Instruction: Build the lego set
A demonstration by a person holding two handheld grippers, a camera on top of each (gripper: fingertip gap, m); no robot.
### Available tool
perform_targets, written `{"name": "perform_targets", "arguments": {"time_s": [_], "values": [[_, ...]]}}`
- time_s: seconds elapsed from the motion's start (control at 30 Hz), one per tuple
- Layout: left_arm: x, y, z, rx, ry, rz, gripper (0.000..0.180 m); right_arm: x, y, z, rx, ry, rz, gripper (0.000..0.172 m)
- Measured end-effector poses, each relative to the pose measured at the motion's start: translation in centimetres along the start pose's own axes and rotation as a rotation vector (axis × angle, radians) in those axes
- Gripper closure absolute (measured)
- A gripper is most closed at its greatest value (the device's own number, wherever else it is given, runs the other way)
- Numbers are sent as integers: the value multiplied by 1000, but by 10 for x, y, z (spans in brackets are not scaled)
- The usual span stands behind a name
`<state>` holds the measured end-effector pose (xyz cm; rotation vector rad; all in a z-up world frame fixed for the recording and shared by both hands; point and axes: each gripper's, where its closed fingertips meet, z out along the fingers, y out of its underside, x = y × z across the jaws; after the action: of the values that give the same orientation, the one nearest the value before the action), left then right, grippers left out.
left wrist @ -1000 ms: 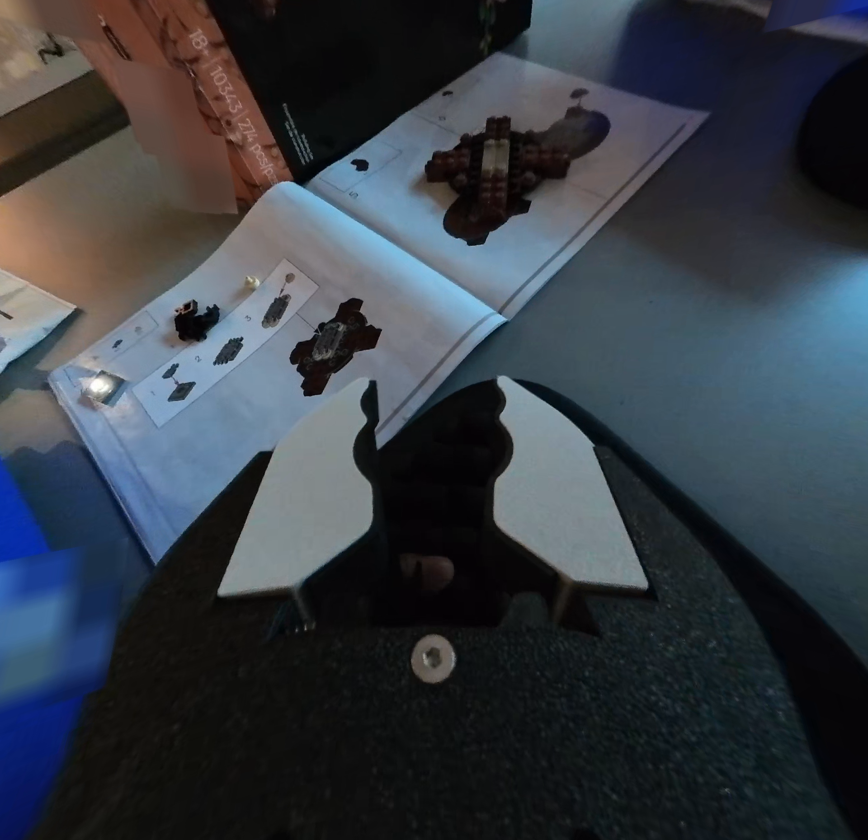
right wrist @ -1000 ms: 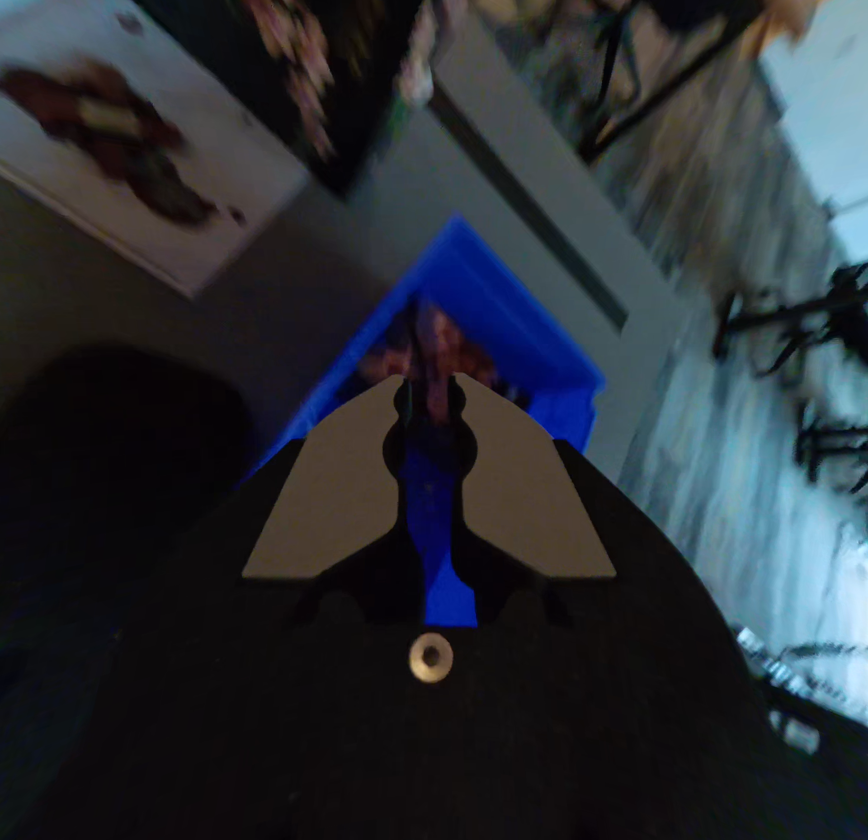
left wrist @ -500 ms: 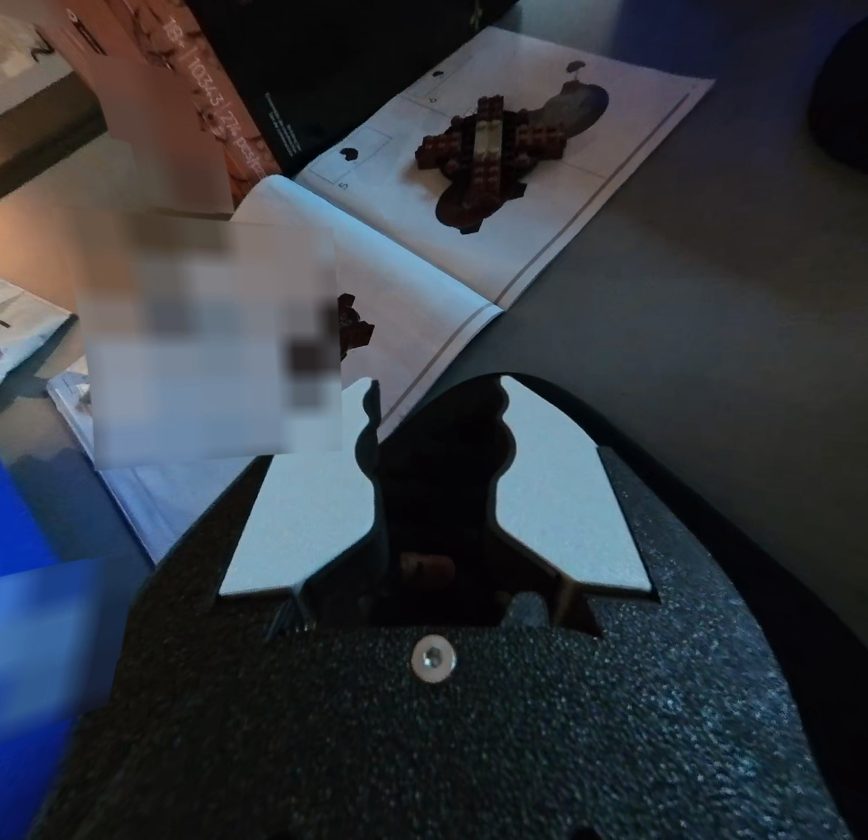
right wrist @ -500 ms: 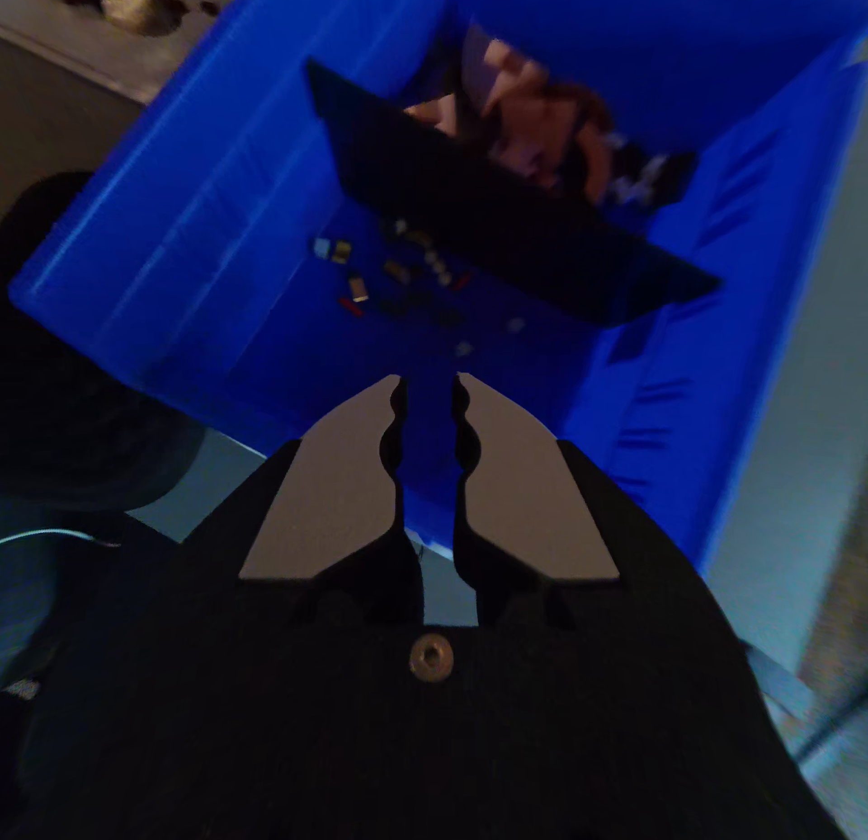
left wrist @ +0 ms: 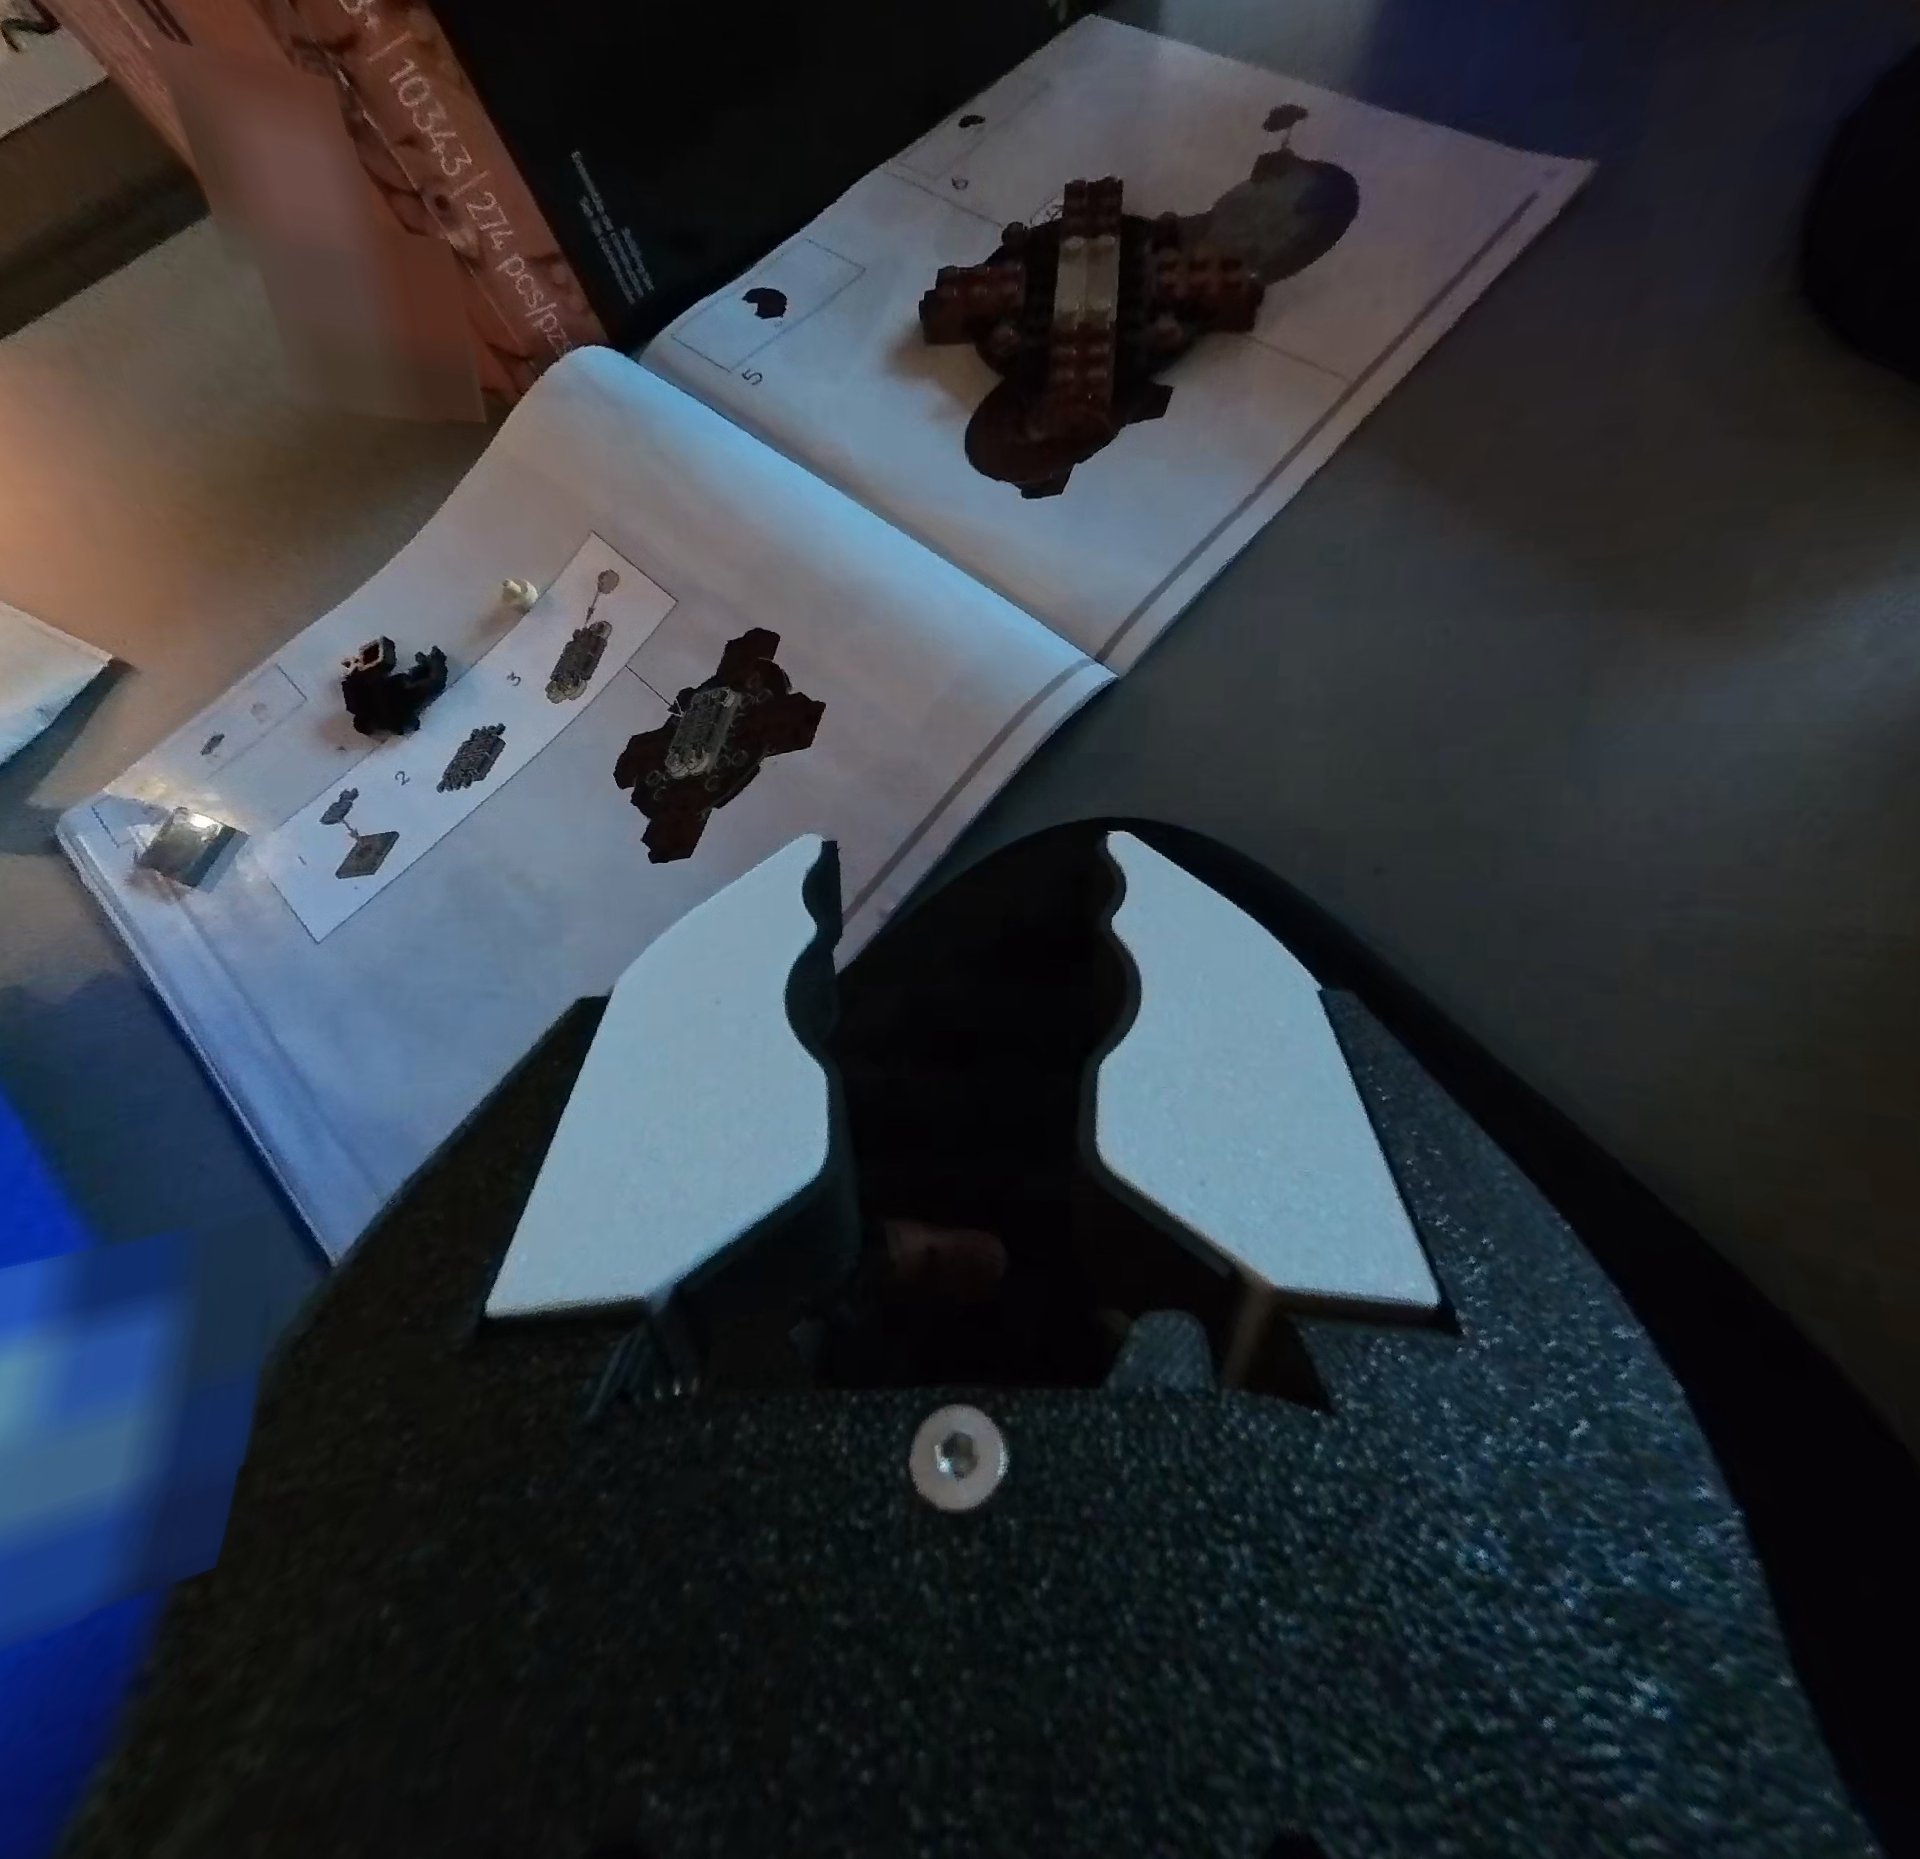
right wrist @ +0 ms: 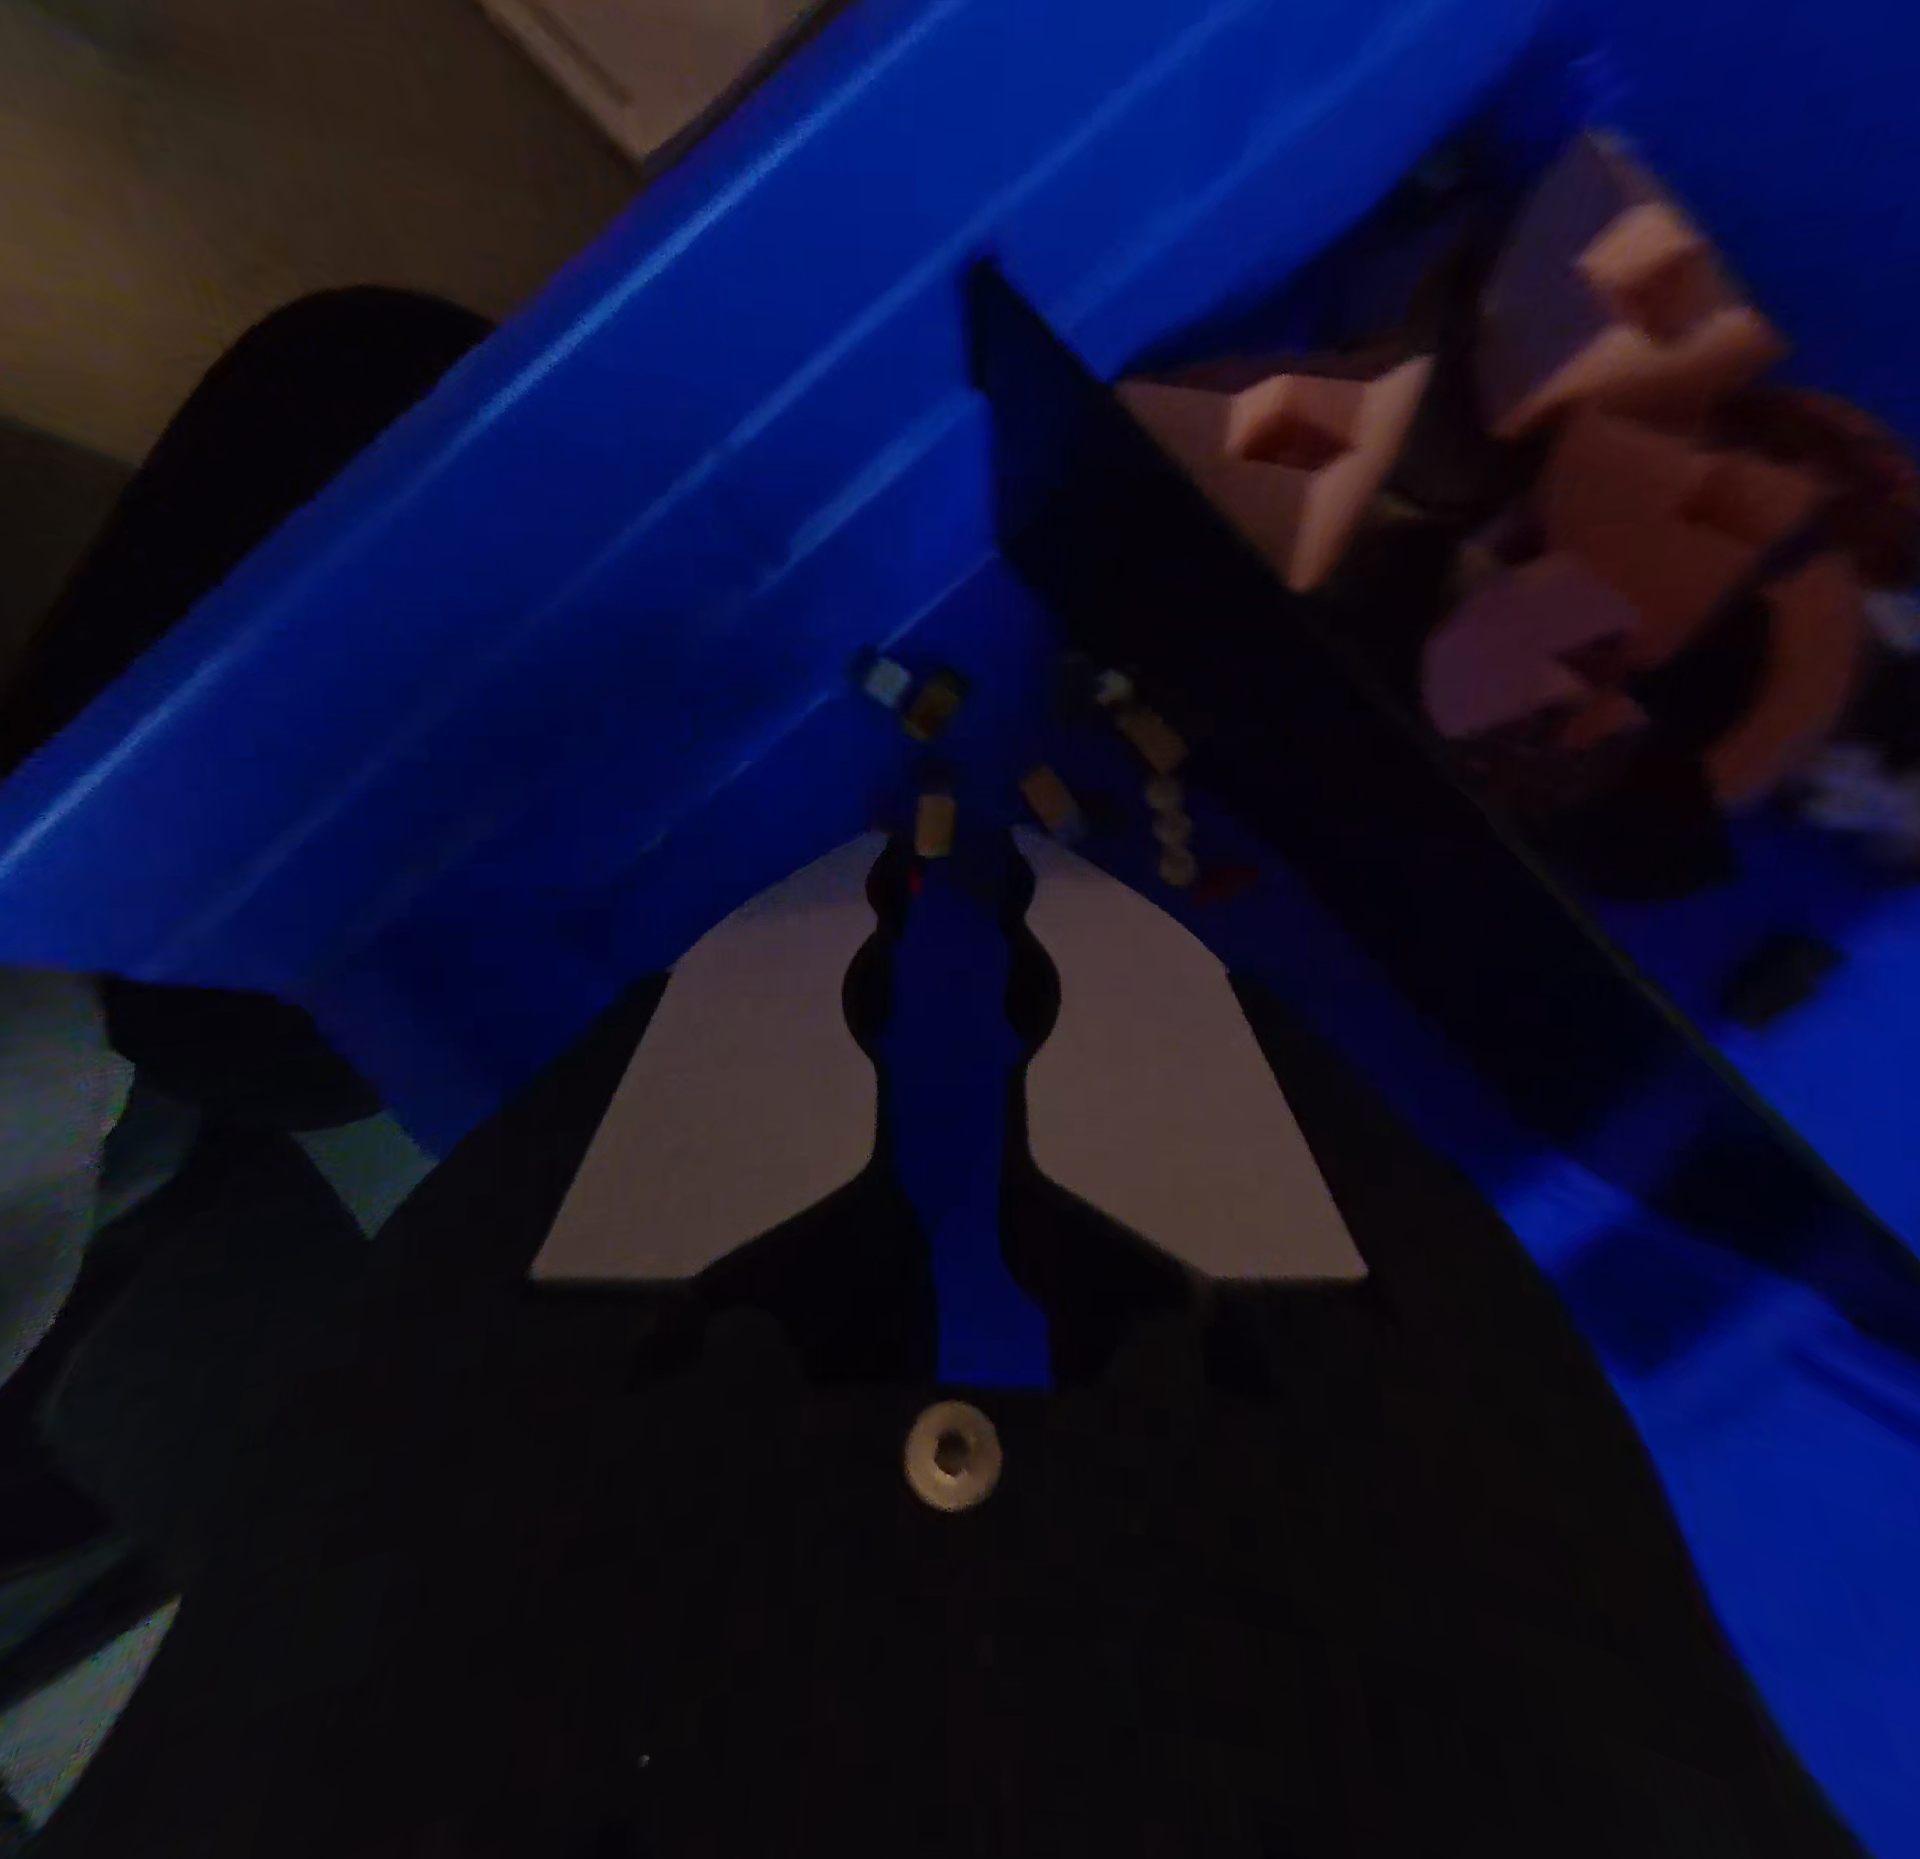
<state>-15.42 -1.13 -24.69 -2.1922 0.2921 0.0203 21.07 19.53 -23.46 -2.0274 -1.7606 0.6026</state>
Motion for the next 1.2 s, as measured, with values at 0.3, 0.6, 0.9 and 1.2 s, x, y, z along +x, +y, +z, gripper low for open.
{"name": "perform_targets", "arguments": {"time_s": [0.3,0.6,0.9,1.2], "values": [[-1,1,1,-8,7,-26,136,-9,11,25,-71,-91,-19,166],[-1,1,1,-6,18,-31,137,28,-9,17,96,65,209,138],[-1,1,1,-4,12,-32,138,1,15,10,-43,-24,159,158],[-2,1,1,-9,31,-57,139,29,57,-58,-67,233,316,143]]}}
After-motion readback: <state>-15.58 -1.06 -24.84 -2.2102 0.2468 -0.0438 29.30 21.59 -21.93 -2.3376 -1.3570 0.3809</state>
